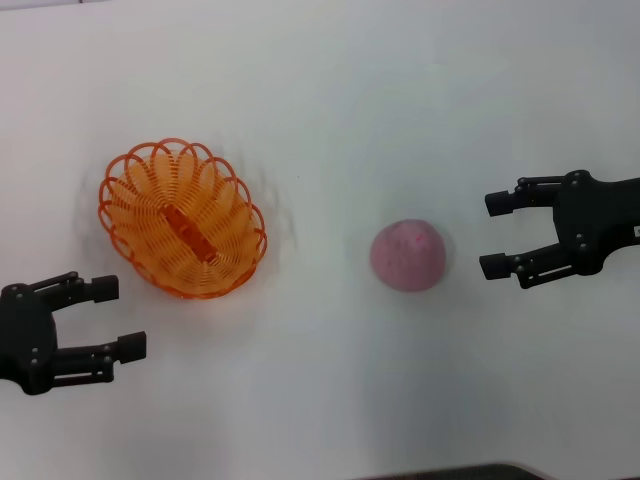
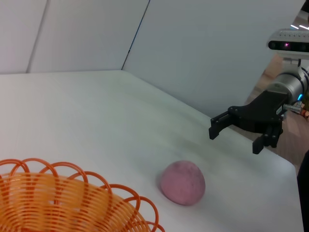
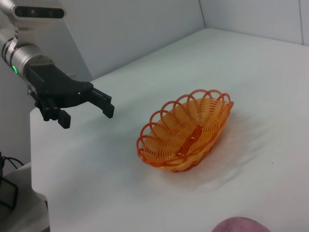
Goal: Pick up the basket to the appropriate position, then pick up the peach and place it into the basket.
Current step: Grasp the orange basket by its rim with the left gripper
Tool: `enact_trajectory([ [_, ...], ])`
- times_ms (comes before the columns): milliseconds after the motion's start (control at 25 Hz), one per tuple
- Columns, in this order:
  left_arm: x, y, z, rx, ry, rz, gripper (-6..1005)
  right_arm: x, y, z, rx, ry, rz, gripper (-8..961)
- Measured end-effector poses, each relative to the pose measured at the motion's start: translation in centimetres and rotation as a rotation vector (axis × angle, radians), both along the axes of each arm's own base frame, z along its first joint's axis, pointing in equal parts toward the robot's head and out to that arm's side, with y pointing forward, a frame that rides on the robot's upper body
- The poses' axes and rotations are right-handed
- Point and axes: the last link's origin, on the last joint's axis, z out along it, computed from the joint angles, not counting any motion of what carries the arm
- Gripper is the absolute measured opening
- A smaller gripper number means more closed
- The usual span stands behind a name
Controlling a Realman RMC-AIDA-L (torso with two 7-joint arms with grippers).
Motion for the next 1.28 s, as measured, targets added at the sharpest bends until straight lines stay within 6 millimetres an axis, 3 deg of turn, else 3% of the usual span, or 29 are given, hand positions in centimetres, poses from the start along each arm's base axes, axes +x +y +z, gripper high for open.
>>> enact_trajectory([
  [1000,0.6,0.1,0.7,0.007,-0.026,-0.026,903,0.1,0.1,-0.3,0.012,-0.002,-0.012,955],
  [1160,1.6,1.4,1.8,0.027,-0.042,-0.032,902,0.1,0.2,-0.3,0.011,-0.002,-0.013,955],
  [1280,2.9,3.5,3.0,0.023,-0.058,-0.007,902,0.0,0.2,-0.4,0.006,-0.004,-0.012,956],
])
